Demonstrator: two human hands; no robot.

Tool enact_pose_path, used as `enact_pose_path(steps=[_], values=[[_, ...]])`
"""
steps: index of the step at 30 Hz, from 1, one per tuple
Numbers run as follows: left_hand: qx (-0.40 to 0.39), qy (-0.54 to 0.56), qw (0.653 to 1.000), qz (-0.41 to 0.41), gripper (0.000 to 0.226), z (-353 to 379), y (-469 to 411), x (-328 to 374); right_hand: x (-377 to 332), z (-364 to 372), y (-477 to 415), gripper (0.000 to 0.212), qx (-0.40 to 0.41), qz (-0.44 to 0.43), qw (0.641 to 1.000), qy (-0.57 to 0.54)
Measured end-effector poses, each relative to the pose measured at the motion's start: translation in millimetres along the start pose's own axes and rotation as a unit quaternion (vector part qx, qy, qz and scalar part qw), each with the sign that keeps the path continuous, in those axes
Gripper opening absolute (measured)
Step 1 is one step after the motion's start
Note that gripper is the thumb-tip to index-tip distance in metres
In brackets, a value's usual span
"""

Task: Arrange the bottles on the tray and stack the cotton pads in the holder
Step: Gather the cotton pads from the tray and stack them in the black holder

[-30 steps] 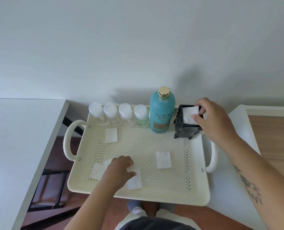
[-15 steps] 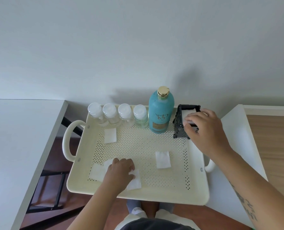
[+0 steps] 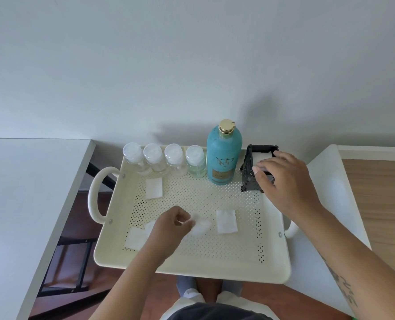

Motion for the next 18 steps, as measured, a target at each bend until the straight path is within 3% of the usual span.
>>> enact_pose_path(steps=[6, 13, 15, 18], values=[[0.033, 0.264, 0.964, -0.021, 0.017, 6.0, -9.4, 30.9, 3.0, 13.9, 5.9, 0.043, -0.047, 0.01, 0.998, 0.044], [0.0, 0.463, 0.886, -0.021, 0.005, 25.2, -22.5, 84.1, -6.5, -19.3, 22.0, 0.023, 0.027, 0.039, 0.995, -0.09], [-0.008, 0.477, 0.879, -0.022, 0.004, 33.8, -23.9, 95.5, -6.3, -18.3, 29.5, 0.021, -0.024, 0.093, 0.974, -0.207], [-0.024, 0.491, 0.87, -0.028, 0.009, 46.7, -24.8, 106.8, -7.3, -2.9, 40.5, 0.026, -0.147, 0.196, 0.883, -0.4]])
Point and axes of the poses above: each hand's wrist, its own y-axis away from the middle knuckle, its own z-axis out of the palm, x = y × z, the point moved 8 cm from there along -y, towards the middle knuckle, and after that the axes turned 14 degrees about z, right-handed, at the moved point
